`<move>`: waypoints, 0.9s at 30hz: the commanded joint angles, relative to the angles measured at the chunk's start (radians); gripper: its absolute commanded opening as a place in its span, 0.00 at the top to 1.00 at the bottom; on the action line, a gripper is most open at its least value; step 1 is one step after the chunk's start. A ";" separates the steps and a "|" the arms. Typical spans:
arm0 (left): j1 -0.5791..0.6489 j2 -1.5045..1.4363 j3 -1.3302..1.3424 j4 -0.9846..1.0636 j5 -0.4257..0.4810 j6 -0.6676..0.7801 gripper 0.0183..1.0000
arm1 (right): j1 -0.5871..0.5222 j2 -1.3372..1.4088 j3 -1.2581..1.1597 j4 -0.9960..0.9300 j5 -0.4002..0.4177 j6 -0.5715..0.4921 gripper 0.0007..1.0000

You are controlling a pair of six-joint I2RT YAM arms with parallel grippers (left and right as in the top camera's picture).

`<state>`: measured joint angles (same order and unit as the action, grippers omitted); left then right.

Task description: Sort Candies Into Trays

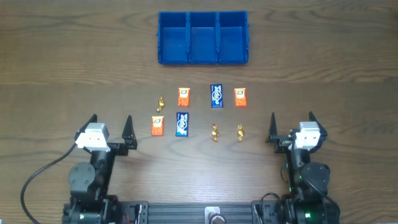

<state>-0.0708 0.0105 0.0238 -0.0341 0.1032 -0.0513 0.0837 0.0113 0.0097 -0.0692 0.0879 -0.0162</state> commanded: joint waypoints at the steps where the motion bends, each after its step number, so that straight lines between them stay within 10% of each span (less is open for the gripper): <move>1: 0.005 -0.004 -0.019 -0.034 0.017 0.003 0.00 | 0.009 -0.006 -0.002 -0.004 0.015 -0.015 0.00; 14: -0.025 0.032 0.100 -0.121 0.038 -0.024 0.00 | 0.009 -0.006 -0.002 -0.004 0.015 -0.015 0.00; 21: -0.186 0.791 0.697 -0.575 -0.035 -0.168 0.00 | 0.009 -0.006 -0.002 -0.004 0.015 -0.015 0.00; 27: -0.245 1.264 0.789 -0.581 -0.053 -0.298 0.00 | 0.009 -0.006 -0.002 -0.004 0.015 -0.015 0.00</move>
<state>-0.2897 1.1023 0.7929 -0.6144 0.0795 -0.2436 0.0860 0.0109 0.0097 -0.0696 0.0933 -0.0162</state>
